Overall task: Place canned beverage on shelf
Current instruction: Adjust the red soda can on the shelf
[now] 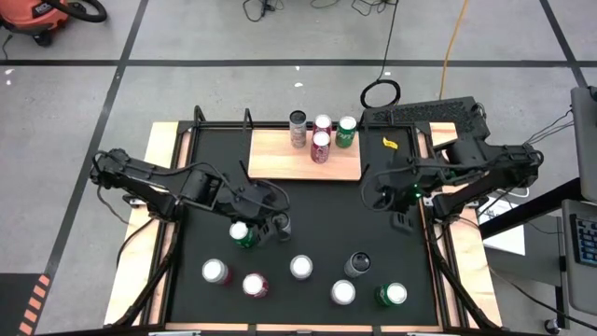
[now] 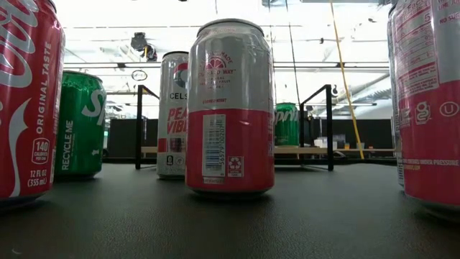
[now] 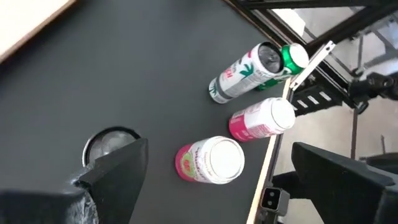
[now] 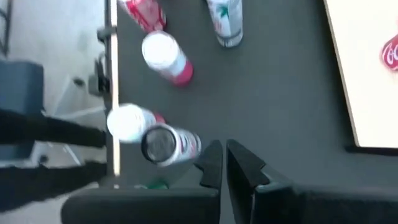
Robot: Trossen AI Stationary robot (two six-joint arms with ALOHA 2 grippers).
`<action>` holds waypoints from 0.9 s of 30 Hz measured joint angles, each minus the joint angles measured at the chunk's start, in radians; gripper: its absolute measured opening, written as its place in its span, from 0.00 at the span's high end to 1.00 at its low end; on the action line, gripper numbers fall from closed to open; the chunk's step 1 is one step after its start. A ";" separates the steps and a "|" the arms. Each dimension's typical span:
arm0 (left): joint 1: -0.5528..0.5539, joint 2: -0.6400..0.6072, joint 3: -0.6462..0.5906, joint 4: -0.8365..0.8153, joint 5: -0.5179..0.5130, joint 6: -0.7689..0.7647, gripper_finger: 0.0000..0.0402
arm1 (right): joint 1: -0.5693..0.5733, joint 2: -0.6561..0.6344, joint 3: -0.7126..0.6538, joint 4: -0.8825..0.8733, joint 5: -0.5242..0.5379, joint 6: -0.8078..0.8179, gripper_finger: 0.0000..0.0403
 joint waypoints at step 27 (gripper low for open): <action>-0.279 0.092 0.001 -0.047 0.063 -0.225 0.01 | 0.024 0.001 -0.001 -0.046 0.001 -0.377 1.00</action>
